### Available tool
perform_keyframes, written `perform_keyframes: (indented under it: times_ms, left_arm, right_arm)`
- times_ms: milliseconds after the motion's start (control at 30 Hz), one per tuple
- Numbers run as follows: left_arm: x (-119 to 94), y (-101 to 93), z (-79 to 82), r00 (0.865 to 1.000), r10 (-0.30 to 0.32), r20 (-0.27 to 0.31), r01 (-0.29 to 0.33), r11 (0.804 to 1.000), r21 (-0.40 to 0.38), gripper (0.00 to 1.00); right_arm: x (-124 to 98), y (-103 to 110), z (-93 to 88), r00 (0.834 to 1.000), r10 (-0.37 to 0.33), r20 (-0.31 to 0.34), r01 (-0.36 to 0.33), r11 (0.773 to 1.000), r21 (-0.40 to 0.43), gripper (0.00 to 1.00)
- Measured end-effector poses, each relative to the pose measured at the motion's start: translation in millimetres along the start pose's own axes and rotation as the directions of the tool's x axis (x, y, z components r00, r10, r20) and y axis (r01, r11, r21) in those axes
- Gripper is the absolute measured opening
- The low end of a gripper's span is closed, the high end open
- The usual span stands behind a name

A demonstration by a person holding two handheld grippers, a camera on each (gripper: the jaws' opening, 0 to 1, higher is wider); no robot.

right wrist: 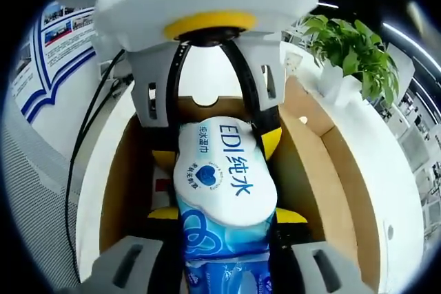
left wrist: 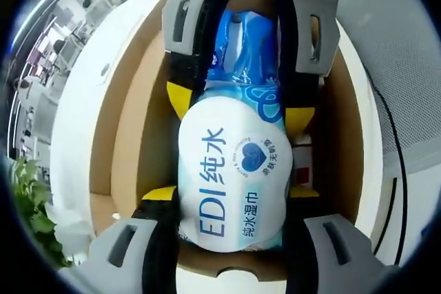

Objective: Operate the shoe box by opening the lid, removing the specified soft item, and placing it in the target area until the item is outside and the box remains undamaged.

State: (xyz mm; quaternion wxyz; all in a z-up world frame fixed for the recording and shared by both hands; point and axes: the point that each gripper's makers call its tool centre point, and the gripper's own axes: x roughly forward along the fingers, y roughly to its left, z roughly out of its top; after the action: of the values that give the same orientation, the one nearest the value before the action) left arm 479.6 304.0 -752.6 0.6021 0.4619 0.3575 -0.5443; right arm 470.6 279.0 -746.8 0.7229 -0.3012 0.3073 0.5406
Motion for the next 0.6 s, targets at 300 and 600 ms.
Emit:
perform_keyframes:
  times_ms: [300, 600]
  left_arm:
    - [-15.3, 1.2, 6.1, 1.000, 0.016, -0.001, -0.016, 1.000, 0.002, 0.59]
    - [-29.8, 1.3, 15.1, 0.999, 0.032, 0.001, -0.032, 0.999, 0.009, 0.59]
  right_arm:
    - [-14.4, 0.3, 9.3, 1.000, -0.004, 0.014, 0.004, 1.000, -0.014, 0.43]
    - [-29.2, 0.6, 16.7, 1.000, -0.016, 0.027, 0.017, 1.000, -0.025, 0.43]
